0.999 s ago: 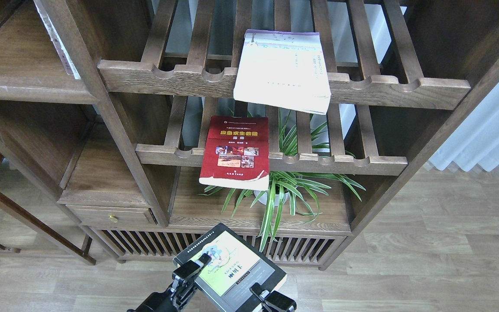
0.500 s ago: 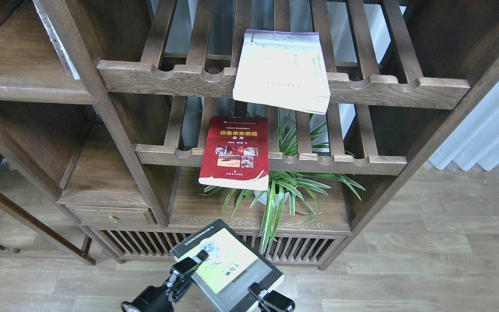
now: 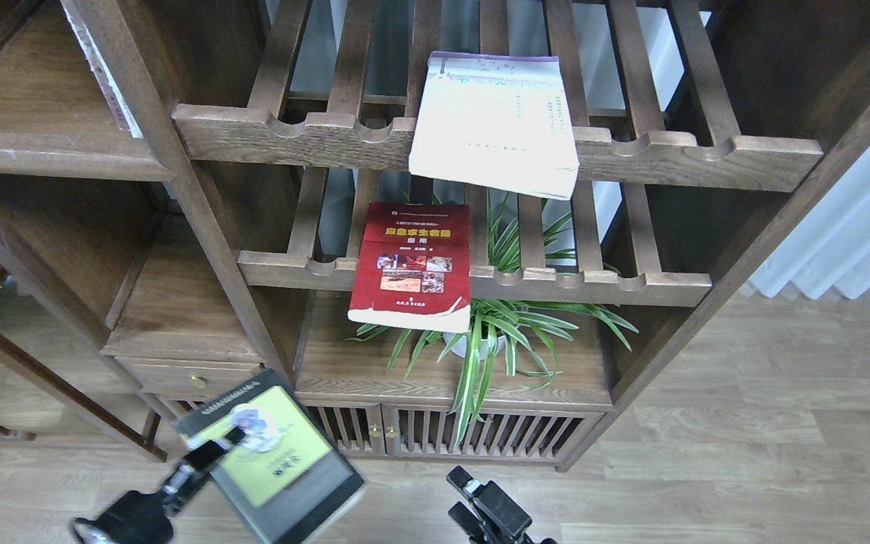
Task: Organize books on shelf
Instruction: 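Carry the black-bordered book with the left gripper out of view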
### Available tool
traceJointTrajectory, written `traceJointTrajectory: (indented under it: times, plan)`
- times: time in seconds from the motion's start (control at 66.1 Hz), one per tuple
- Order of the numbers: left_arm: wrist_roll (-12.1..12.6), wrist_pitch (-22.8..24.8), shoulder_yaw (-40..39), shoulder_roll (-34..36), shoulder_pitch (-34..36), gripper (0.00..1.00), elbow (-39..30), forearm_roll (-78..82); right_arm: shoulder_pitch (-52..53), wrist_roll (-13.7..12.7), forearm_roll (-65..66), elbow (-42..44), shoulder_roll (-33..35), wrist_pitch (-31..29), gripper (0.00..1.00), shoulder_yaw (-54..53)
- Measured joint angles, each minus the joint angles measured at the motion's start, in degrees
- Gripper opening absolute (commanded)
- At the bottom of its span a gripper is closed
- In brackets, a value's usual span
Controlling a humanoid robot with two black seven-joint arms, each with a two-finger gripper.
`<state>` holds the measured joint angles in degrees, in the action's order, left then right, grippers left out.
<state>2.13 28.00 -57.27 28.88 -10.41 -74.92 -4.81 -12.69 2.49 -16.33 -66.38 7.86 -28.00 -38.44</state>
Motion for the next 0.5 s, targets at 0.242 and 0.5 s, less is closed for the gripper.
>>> traceJointTrajectory:
  times: [0.242, 0.5]
  plan:
    - [1.99, 0.00, -14.10, 6.49, -8.24, 0.04, -7.34, 3.59, 0.64, -0.10, 0.14, 1.39, -0.07, 0.00, 0.96, 0.54]
    - [9.29, 0.00, -29.09, 8.50, -11.75, 0.04, -8.29, 3.90, 1.88, -0.12, 0.16, 2.54, -0.57, 0.00, 0.96, 0.65]
